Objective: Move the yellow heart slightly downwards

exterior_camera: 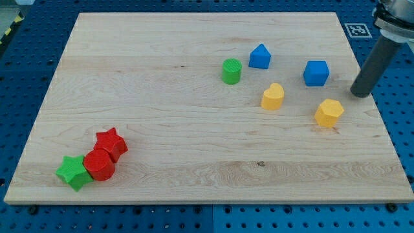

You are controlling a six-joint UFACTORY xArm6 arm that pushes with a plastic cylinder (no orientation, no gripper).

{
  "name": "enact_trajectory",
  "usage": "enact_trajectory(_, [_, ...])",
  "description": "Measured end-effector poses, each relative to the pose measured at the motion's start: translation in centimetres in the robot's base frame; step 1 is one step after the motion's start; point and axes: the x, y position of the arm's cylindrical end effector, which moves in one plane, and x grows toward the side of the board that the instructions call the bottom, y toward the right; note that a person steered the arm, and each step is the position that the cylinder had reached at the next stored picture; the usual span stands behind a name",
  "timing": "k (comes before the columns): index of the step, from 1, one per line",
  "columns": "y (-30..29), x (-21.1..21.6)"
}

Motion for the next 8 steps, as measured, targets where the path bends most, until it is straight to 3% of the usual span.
enact_trajectory(5, [-14.1, -2.6])
enact_trajectory(8, [-15.1, 0.2])
